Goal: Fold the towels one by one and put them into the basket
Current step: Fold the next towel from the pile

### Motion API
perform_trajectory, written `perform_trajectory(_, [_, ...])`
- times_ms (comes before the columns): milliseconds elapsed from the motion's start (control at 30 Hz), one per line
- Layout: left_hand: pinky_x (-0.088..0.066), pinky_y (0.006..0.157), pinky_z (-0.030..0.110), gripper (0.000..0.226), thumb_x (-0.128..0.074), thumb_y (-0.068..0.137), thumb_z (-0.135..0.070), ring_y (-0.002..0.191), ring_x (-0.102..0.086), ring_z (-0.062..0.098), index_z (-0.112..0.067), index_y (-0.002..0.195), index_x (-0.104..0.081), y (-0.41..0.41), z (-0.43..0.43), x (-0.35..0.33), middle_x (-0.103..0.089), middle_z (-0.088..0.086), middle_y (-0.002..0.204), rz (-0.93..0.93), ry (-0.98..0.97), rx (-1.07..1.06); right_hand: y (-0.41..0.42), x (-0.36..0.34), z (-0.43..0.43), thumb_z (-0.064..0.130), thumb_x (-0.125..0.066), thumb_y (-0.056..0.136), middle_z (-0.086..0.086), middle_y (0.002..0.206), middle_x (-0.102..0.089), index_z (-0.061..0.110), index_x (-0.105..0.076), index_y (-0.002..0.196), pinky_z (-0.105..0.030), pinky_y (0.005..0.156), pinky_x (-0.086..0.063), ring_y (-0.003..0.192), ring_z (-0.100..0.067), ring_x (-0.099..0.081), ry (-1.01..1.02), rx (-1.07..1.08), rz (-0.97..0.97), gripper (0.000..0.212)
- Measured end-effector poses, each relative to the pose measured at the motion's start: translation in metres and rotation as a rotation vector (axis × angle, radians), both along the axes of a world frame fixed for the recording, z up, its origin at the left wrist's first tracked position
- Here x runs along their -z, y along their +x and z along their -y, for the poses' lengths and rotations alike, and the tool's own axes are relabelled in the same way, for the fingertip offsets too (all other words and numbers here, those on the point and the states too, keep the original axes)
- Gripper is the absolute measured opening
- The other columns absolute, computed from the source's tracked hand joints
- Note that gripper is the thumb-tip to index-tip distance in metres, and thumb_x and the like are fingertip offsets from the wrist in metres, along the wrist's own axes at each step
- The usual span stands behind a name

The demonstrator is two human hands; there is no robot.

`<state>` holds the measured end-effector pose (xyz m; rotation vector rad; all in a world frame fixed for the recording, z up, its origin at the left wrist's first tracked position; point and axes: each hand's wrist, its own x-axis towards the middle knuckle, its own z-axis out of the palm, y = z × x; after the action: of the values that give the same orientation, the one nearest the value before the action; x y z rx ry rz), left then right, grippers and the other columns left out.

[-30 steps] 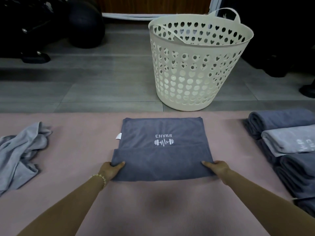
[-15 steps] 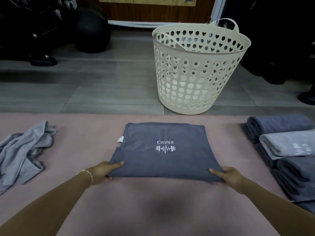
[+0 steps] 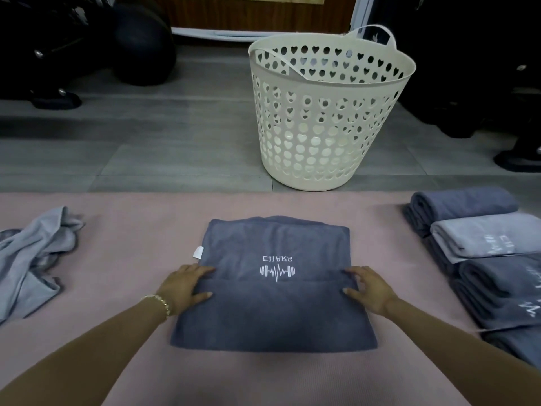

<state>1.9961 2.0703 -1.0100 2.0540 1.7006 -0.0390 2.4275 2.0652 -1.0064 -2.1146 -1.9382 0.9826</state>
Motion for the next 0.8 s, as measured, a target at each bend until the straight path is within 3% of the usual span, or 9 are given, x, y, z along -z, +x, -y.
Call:
perform_trajectory(100, [-0.031,0.103,0.025,0.061,-0.058,0.086,-0.050,0.126,-0.041,0.020,-0.023,0.138,-0.040,0.009,-0.007,0.008,-0.047,-0.001,0.138,-0.206,-0.052,0.067,-0.007,0.006,-0.009,0.033,-0.065,0.087,-0.006,0.130,-0.045,0.018,-0.046,0.134,-0.028,0.107,-0.033,0.124,-0.022,-0.043,-0.101,-0.076,0.110,0.053])
perform_trajectory(167, [-0.037,0.091,0.022,0.030,-0.065,0.084,-0.042,0.111,-0.051,0.018,-0.028,0.108,-0.057,0.006,-0.013,0.007,-0.060,-0.003,0.117,-0.211,-0.096,0.051,-0.005,0.009,-0.013,0.034,-0.067,0.085,-0.002,0.118,-0.048,0.017,-0.054,0.121,-0.027,0.100,-0.038,0.115,-0.020,-0.047,-0.161,-0.106,0.172,0.042])
perform_trajectory(267, [-0.045,0.070,0.012,0.011,-0.077,0.077,-0.030,0.082,-0.061,0.010,-0.022,0.075,-0.070,-0.006,-0.026,-0.005,-0.067,-0.012,0.076,0.289,-0.346,-0.175,0.000,-0.001,-0.020,0.021,-0.074,0.081,0.000,0.099,-0.063,0.010,-0.066,0.092,-0.025,0.083,-0.049,0.090,-0.014,-0.061,-0.236,0.082,-0.293,0.017])
perform_trajectory(367, [-0.053,0.085,0.024,0.021,-0.073,0.082,-0.024,0.093,-0.069,0.015,-0.011,0.098,-0.074,-0.010,-0.041,-0.024,-0.074,0.000,0.096,0.739,-0.476,-0.485,0.010,-0.015,-0.036,0.018,-0.070,0.084,-0.008,0.101,-0.072,0.006,-0.069,0.103,-0.025,0.072,-0.055,0.090,-0.020,-0.068,-0.231,0.324,-0.635,0.023])
perform_trajectory(467, [-0.055,0.069,0.019,0.025,-0.067,0.087,-0.023,0.078,-0.067,0.013,-0.002,0.101,-0.071,0.002,-0.066,-0.029,-0.072,0.009,0.096,0.873,-0.313,-0.665,0.015,-0.020,-0.058,0.019,-0.070,0.083,-0.011,0.094,-0.071,0.004,-0.068,0.100,-0.024,0.067,-0.056,0.086,-0.024,-0.066,-0.064,0.478,-0.671,0.023])
perform_trajectory(600, [-0.050,0.053,0.011,0.018,-0.066,0.087,-0.016,0.079,-0.058,0.016,-0.002,0.099,-0.069,0.019,-0.107,-0.023,-0.065,0.008,0.091,0.880,-0.034,-0.777,0.014,-0.018,-0.093,0.014,-0.070,0.084,-0.010,0.087,-0.068,0.000,-0.068,0.095,-0.014,0.056,-0.053,0.075,-0.019,-0.061,0.144,0.536,-0.592,0.018])
perform_trajectory(700, [-0.046,0.054,0.015,0.018,-0.069,0.085,-0.011,0.069,-0.053,0.016,0.004,0.093,-0.067,0.023,-0.130,-0.009,-0.061,0.006,0.078,0.782,0.033,-0.800,0.014,-0.005,-0.122,0.015,-0.073,0.082,-0.011,0.081,-0.060,-0.013,-0.063,0.089,-0.032,0.072,-0.051,0.077,-0.021,-0.052,0.213,0.578,-0.464,0.031])
perform_trajectory(767, [-0.048,0.064,0.015,0.030,-0.071,0.082,-0.005,0.069,-0.058,0.012,0.011,0.105,-0.061,0.022,-0.139,0.002,-0.064,0.011,0.084,0.649,0.007,-0.762,0.013,0.004,-0.135,0.014,-0.075,0.078,-0.010,0.080,-0.054,-0.006,-0.058,0.083,-0.035,0.077,-0.046,0.079,-0.024,-0.050,0.181,0.524,-0.295,0.027])
perform_trajectory(800, [-0.049,0.079,0.022,0.045,-0.073,0.080,-0.007,0.085,-0.062,0.018,0.009,0.118,-0.054,0.021,-0.143,0.008,-0.064,0.017,0.103,0.556,-0.013,-0.716,0.013,0.008,-0.139,0.015,-0.076,0.077,-0.010,0.087,-0.055,0.001,-0.057,0.088,-0.036,0.083,-0.046,0.086,-0.027,-0.053,0.145,0.483,-0.221,0.026])
